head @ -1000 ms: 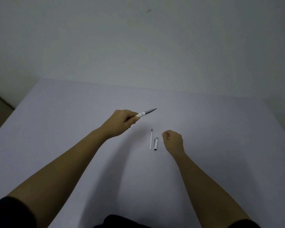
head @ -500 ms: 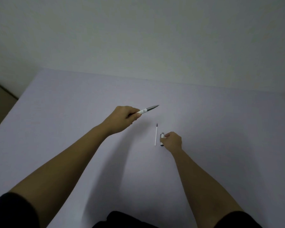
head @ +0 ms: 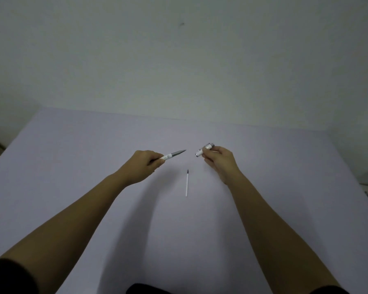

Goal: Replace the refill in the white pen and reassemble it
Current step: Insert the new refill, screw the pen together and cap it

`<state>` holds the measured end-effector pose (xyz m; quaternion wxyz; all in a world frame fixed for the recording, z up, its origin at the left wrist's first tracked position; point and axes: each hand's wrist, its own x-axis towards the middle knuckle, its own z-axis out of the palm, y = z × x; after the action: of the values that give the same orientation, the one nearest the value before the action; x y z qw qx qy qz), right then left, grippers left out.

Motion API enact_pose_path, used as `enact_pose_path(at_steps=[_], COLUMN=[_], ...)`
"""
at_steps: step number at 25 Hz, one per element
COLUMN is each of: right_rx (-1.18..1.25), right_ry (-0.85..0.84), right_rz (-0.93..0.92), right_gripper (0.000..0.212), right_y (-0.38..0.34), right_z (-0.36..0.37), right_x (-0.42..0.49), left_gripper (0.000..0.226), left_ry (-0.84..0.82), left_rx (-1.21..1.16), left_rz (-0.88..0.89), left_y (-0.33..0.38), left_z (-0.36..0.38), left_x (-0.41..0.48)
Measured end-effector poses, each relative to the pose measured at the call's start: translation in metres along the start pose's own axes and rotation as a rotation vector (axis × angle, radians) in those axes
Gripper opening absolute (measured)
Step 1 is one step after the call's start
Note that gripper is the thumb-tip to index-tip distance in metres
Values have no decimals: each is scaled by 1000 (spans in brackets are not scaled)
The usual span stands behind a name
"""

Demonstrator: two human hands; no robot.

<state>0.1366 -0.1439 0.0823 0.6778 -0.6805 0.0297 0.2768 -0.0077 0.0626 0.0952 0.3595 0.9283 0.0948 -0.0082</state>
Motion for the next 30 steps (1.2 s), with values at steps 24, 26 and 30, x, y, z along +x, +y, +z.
enact_pose_path(at_steps=[24,26,30], right_rx=[109,80,28], right_ry=[-199,-213,-247], right_rz=[-175,-171,-209], right_gripper=[30,31,12], right_y=[-38,-38,-39], right_z=[14,19,26], right_x=[-56,-60,-65], left_gripper=[29,28,28], left_ry=[99,101,130], left_rx=[52,49,32], left_rz=[138,144,138], left_y=[46,50,54], left_z=[-22,-21,-19], left_x=[-20,-19,-17])
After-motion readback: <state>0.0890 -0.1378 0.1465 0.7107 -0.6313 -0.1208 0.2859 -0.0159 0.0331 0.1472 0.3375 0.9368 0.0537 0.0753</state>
